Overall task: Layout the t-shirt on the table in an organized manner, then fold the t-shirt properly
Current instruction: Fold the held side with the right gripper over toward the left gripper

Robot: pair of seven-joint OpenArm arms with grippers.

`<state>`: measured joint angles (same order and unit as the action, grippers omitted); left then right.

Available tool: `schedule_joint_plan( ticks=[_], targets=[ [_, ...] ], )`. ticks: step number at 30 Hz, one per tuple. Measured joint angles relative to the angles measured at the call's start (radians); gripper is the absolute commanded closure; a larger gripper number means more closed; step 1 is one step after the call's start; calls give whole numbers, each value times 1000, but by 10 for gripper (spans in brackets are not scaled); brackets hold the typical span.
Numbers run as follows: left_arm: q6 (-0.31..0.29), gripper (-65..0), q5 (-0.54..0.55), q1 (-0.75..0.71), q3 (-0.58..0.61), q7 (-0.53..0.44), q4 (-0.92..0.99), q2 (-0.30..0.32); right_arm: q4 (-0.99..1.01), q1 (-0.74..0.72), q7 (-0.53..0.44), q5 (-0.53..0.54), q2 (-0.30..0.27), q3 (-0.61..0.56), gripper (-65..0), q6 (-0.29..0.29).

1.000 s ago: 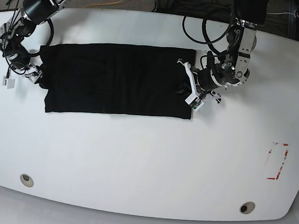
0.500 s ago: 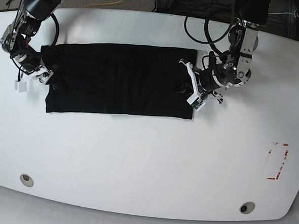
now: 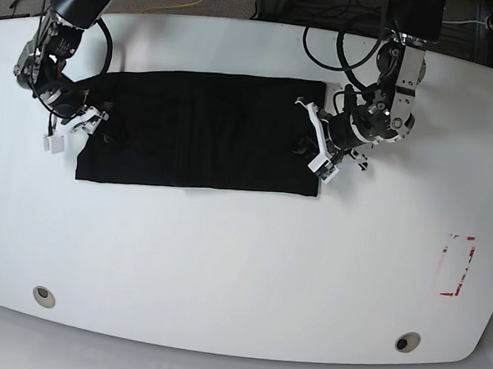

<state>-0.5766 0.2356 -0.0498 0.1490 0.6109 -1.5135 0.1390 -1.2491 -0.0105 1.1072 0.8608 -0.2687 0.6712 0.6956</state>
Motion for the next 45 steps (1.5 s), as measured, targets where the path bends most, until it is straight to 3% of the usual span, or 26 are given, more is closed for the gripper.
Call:
schedule_joint_plan(
  ticks=[4, 6, 14, 19, 24, 32, 45],
  targets=[
    [0, -34, 0, 0, 0, 0, 0, 0, 0, 0, 5, -3, 8, -4, -53, 0],
    [0, -34, 0, 0, 0, 0, 0, 0, 0, 0, 5, -4, 8, -5, -30, 0],
    [0, -34, 0, 0, 0, 0, 0, 0, -147, 10, 31, -15, 17, -3, -24, -17],
    [0, -34, 0, 2, 0, 0, 0, 0, -313, 18, 86, -4, 64, 1, -24, -107],
    [0, -34, -1, 3, 1, 0, 0, 0, -427, 23, 125, 10, 128, 3, -24, -137],
    [0, -34, -3, 5, 2, 0, 0, -2, -501, 26, 183, 34, 232, -10, -24, -147],
    [0, -34, -4, 6, 4, 1, 0, -2, -520, 18, 188, 33, 329, -194, -24, -147]
  ],
)
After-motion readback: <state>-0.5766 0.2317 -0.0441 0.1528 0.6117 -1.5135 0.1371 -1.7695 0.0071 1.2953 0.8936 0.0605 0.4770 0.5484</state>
